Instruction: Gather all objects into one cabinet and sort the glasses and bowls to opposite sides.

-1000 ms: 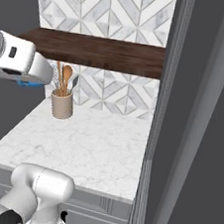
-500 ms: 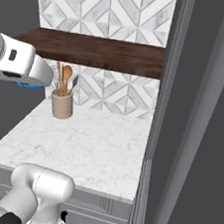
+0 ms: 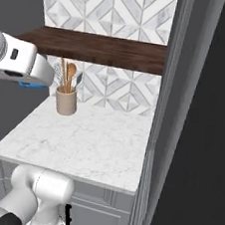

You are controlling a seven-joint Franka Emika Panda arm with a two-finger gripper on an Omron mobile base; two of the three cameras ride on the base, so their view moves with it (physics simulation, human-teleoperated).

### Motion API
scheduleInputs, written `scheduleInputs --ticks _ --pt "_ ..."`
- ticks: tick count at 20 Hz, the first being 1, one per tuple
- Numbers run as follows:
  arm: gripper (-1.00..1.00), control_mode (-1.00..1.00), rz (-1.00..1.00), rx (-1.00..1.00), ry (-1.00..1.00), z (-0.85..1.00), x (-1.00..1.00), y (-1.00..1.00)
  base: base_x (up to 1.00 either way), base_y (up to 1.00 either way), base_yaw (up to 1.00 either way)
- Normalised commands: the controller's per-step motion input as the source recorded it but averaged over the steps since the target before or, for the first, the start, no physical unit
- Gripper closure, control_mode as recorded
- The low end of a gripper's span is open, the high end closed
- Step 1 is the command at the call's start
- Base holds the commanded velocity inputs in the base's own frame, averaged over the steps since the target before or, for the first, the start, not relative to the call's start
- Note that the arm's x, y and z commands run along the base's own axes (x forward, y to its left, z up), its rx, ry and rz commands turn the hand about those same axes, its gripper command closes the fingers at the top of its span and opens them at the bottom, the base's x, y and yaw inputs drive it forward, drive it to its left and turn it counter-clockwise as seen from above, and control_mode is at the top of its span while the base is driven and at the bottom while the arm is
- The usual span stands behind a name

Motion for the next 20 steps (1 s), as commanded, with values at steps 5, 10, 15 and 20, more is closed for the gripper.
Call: scheduleInputs --ticks 5,10,15,20 --pt "1.00 1.00 0.00 0.00 0.00 0.00 0.00 0.00 -0.94 0.49 0.16" --pt "1.00 1.00 0.00 0.00 0.00 0.00 0.00 0.00 -0.65 0.99 0.57" --pt "1.00 1.00 0.00 0.00 0.00 0.00 0.00 0.00 -0.44 0.93 0.85" --pt "1.00 1.00 0.00 0.00 0.00 0.00 0.00 0.00 -0.36 0.73 0.92"
